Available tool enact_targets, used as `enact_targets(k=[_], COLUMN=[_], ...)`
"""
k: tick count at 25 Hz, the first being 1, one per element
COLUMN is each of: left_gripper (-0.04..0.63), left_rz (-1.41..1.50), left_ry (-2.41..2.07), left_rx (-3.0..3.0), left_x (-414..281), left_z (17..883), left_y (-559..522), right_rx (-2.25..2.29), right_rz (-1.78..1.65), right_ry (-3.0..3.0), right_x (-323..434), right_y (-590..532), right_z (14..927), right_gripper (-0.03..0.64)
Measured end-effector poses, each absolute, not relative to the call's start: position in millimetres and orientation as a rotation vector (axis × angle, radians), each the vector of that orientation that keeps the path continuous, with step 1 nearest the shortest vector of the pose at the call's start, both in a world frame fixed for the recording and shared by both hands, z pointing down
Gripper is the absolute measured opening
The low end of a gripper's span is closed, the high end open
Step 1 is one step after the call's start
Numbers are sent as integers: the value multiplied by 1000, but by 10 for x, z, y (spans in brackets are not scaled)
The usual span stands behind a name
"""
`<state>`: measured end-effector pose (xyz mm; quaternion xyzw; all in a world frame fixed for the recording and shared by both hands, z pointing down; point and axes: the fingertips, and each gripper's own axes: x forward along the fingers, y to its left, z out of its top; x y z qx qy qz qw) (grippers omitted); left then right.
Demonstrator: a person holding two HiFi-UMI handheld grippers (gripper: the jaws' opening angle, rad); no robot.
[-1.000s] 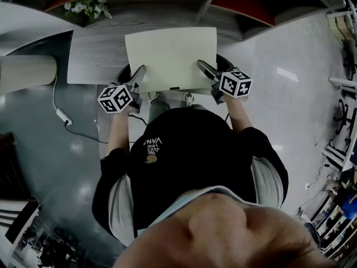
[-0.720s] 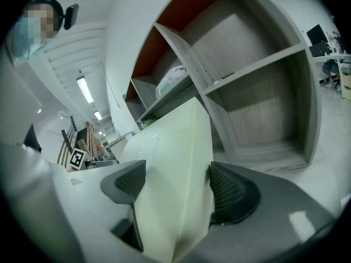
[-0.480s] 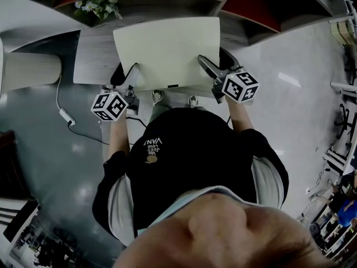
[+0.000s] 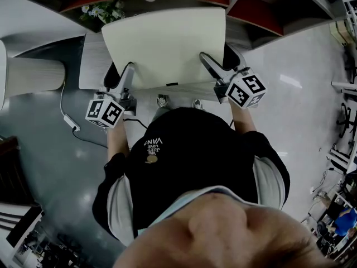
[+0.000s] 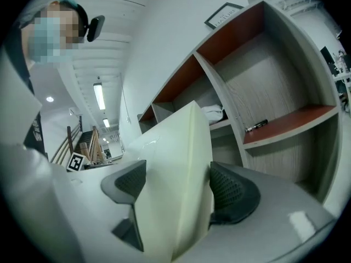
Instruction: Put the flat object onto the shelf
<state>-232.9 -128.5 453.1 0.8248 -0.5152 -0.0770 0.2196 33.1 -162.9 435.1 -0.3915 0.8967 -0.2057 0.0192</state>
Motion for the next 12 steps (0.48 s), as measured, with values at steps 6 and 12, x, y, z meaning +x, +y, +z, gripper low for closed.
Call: enact_targets(k=[6, 12], left_gripper=[285, 285], left_rz=[-270, -324], left_ry=[-1439, -1450], left_rx=[2371, 2460], left_x=[-2487, -2605], left_z=[4171, 3772], left_y=[-1362, -1430], right_rx=[-1209, -1197], right_rz=[-531, -424], right_ry=[2761, 2744], right_x=[192, 67], right_y=[-1653, -1696], right_z=[4037, 3690], right_gripper=[351, 350])
